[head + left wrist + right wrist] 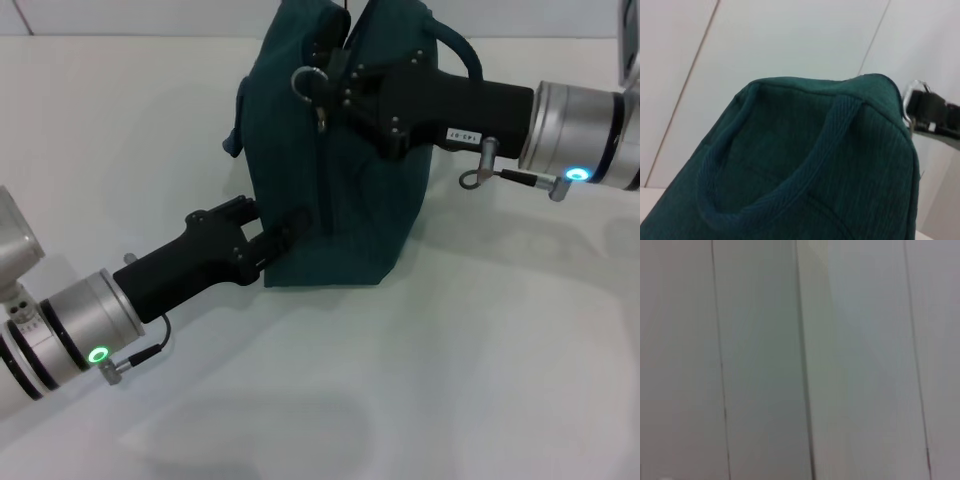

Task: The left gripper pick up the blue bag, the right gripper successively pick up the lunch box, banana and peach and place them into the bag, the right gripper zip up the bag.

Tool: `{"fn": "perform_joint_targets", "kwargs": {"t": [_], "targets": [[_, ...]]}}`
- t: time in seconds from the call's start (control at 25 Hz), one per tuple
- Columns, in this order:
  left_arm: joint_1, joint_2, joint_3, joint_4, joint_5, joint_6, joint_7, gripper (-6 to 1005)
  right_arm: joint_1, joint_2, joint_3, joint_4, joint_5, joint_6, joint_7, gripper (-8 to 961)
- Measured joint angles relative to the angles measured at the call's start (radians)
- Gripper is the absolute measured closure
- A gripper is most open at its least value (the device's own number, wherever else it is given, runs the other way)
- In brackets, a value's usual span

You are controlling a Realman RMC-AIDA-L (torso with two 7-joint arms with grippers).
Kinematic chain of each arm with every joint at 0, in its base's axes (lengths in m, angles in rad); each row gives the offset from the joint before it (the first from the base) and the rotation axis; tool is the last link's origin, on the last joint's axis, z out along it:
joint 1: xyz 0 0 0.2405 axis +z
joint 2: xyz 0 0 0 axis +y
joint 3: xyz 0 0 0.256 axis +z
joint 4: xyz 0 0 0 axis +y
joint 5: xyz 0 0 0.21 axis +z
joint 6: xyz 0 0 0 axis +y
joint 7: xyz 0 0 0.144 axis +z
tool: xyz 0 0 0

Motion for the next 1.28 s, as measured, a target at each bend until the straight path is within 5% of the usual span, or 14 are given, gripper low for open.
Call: {"fn": "perform_joint_targets", "kwargs": {"t": [0.32,1.08,1.28], "targets": [[0.005,-0.002,0.003,-0.052,0.0,-0.004,0.164,536,-0.021,-0.002,0.0,0.018,0.143,0.037,-0.012,936],[-0.021,-0.001,-0.012,-0.078,-0.073,0.155,0.156,546,-0.034,0.0,-0.052,0.04,0.18,0.055,-0.015,934],[-0.04,0.002,-0.013,-0.072,-0.076,0.156,0.129,464,-0.051,-0.001,-0.053,0.04,0.18,0.042,-0.012,933]]}}
